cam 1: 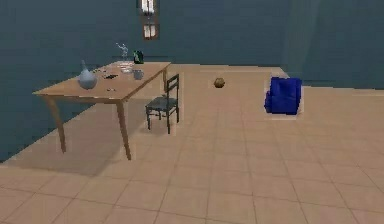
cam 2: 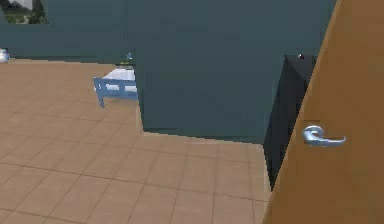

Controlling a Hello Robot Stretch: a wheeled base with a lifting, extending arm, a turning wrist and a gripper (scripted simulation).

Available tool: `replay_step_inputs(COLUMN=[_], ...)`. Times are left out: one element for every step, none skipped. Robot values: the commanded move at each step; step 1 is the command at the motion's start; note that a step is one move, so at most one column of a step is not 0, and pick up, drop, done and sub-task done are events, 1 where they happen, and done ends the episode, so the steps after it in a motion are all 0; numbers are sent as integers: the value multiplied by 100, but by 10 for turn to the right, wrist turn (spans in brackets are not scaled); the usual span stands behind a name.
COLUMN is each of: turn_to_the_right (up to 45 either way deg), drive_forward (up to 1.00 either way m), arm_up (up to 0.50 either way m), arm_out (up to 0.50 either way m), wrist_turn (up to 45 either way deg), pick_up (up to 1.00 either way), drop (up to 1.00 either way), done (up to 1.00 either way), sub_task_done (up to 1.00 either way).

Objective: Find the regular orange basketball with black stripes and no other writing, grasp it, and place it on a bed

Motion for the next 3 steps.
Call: replay_step_inputs(turn_to_the_right=[90, 30, 0], drive_forward=[0, 0, 100], arm_up=[0, 0, 0], arm_out=[0, 0, 0], wrist_turn=[0, 0, 0], pick_up=[0, 0, 0], drop=[0, 0, 0], done=[0, 0, 0], sub_task_done=[0, 0, 0])
